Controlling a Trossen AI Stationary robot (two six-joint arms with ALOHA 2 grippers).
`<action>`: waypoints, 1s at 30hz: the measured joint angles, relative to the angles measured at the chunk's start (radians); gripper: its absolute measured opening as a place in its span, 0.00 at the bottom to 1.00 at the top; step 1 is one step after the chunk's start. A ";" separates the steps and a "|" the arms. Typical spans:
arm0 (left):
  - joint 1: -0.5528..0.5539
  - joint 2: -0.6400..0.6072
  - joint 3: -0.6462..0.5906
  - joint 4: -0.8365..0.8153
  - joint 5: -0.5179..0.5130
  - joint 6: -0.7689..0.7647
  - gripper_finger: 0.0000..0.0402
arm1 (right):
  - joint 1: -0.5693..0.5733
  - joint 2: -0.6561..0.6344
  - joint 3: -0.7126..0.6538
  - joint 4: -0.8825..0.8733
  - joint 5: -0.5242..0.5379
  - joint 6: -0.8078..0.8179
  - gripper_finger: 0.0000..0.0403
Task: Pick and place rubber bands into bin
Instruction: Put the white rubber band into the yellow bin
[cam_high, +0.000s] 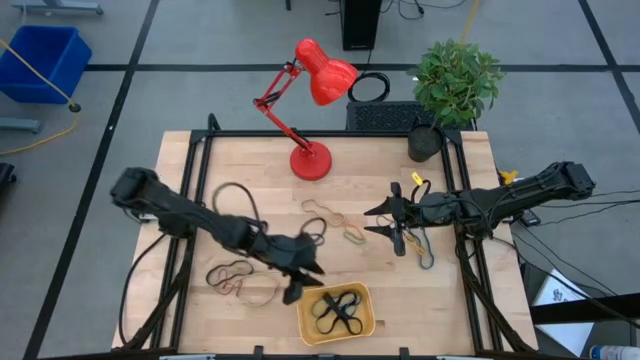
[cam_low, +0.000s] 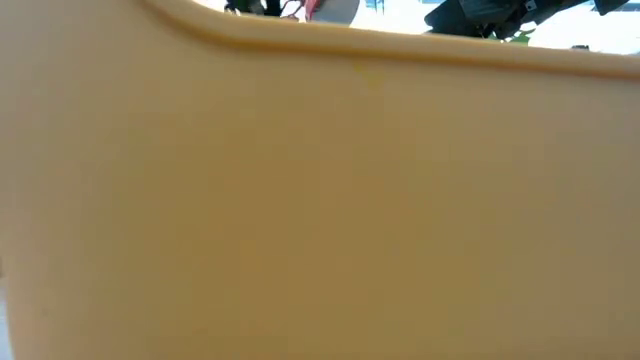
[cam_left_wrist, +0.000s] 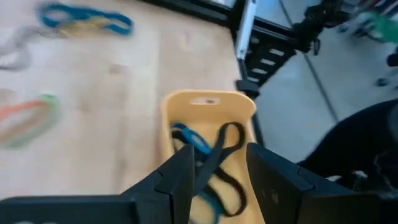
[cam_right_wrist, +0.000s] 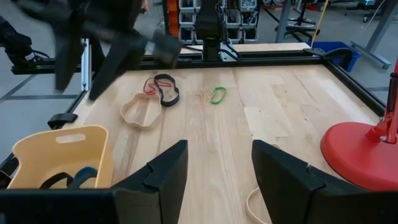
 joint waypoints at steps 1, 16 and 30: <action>-0.002 -0.031 0.000 -0.037 -0.023 0.013 0.38 | 0.000 0.000 0.000 0.000 0.000 0.000 0.43; -0.039 -0.196 -0.001 -0.459 -0.110 -0.020 0.38 | 0.000 0.000 0.000 0.000 0.005 0.000 0.43; -0.040 -0.196 -0.001 -0.557 -0.083 0.157 0.38 | -0.002 0.000 0.000 0.000 0.008 0.000 0.43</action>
